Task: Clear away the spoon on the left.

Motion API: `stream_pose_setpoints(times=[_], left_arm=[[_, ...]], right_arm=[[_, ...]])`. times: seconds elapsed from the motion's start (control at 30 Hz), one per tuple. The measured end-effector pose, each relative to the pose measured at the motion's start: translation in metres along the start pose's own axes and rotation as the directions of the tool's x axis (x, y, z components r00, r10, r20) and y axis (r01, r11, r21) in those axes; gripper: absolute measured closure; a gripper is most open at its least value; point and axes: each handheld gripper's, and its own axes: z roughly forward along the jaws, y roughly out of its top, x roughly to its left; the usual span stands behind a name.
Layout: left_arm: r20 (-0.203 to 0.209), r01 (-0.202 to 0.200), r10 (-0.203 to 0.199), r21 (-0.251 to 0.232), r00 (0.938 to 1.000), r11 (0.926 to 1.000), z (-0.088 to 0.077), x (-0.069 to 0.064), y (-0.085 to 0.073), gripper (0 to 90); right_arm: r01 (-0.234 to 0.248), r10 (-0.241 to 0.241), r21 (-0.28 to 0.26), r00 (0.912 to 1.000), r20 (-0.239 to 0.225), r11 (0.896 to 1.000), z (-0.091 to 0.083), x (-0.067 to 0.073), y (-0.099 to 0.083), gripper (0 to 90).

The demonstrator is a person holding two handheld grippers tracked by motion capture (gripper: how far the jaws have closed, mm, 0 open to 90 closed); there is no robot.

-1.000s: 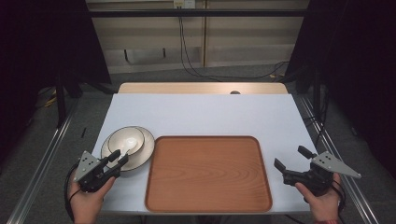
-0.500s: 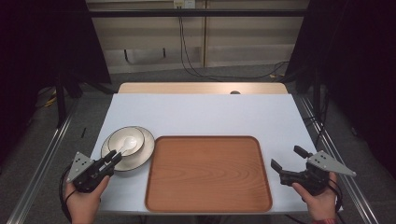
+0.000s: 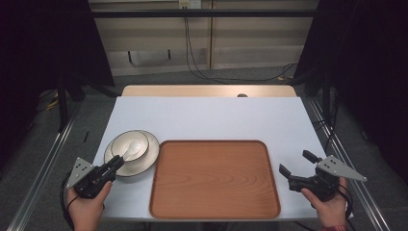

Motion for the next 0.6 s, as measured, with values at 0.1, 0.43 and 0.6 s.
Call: stream_pose_setpoints(times=[0.1, 0.43, 0.6], left_arm=[[0.005, -0.009, 0.009, 0.008, 0.9999, 0.9999, 0.000, -0.002, 0.001, 84.5], [-0.002, -0.016, 0.016, 0.006, 0.9999, 0.9998, -0.001, -0.003, 0.010, 84.9], [0.019, 0.006, -0.007, 0.011, 0.9998, 0.9999, 0.001, 0.000, 0.015, 85.0]], right_arm=[[0.002, -0.002, -0.003, 1.0000, 0.002, 1.000, 0.000, 0.000, 0.000, 3.0], [-0.002, 0.002, 0.003, 0.9999, -0.012, 1.000, 0.001, -0.001, -0.001, 3.0], [0.002, -0.002, 0.007, 0.9999, -0.014, 1.000, 0.002, -0.002, -0.003, 2.8]])
